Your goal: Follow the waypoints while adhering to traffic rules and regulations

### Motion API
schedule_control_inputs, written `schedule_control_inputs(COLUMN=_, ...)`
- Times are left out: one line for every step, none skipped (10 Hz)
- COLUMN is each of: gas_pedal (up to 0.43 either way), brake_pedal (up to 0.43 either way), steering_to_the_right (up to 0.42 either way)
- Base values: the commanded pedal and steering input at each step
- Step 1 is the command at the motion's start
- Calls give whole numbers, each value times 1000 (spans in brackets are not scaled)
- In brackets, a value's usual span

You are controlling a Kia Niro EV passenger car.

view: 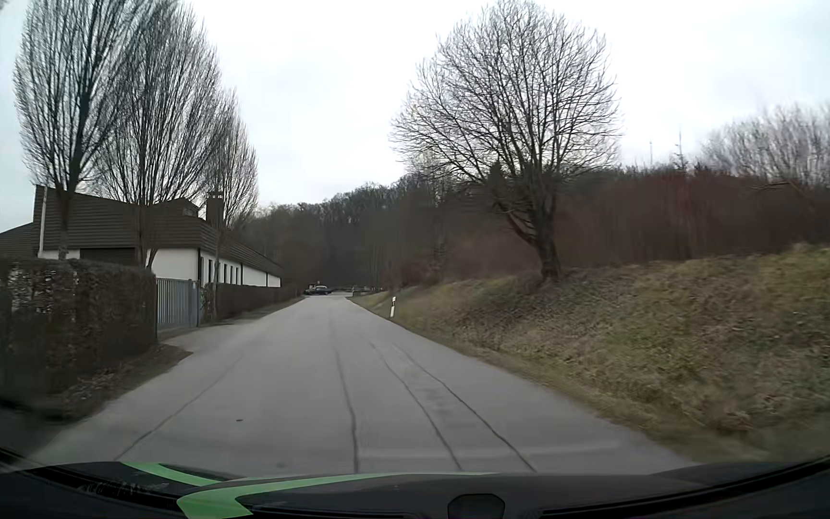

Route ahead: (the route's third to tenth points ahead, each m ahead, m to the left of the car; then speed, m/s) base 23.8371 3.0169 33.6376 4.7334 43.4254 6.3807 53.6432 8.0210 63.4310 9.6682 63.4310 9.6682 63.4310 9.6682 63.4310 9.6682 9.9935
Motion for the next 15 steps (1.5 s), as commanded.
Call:
schedule_control_inputs(gas_pedal=177, brake_pedal=0, steering_to_the_right=-84)
schedule_control_inputs(gas_pedal=177, brake_pedal=0, steering_to_the_right=-83)
schedule_control_inputs(gas_pedal=177, brake_pedal=0, steering_to_the_right=-80)
schedule_control_inputs(gas_pedal=177, brake_pedal=0, steering_to_the_right=-75)
schedule_control_inputs(gas_pedal=177, brake_pedal=0, steering_to_the_right=-70)
schedule_control_inputs(gas_pedal=177, brake_pedal=0, steering_to_the_right=-65)
schedule_control_inputs(gas_pedal=177, brake_pedal=0, steering_to_the_right=-61)
schedule_control_inputs(gas_pedal=189, brake_pedal=0, steering_to_the_right=-61)
schedule_control_inputs(gas_pedal=189, brake_pedal=0, steering_to_the_right=-53)
schedule_control_inputs(gas_pedal=189, brake_pedal=0, steering_to_the_right=-43)
schedule_control_inputs(gas_pedal=189, brake_pedal=0, steering_to_the_right=-36)
schedule_control_inputs(gas_pedal=189, brake_pedal=0, steering_to_the_right=-30)
schedule_control_inputs(gas_pedal=189, brake_pedal=0, steering_to_the_right=-23)
schedule_control_inputs(gas_pedal=189, brake_pedal=0, steering_to_the_right=-17)
schedule_control_inputs(gas_pedal=189, brake_pedal=0, steering_to_the_right=-12)
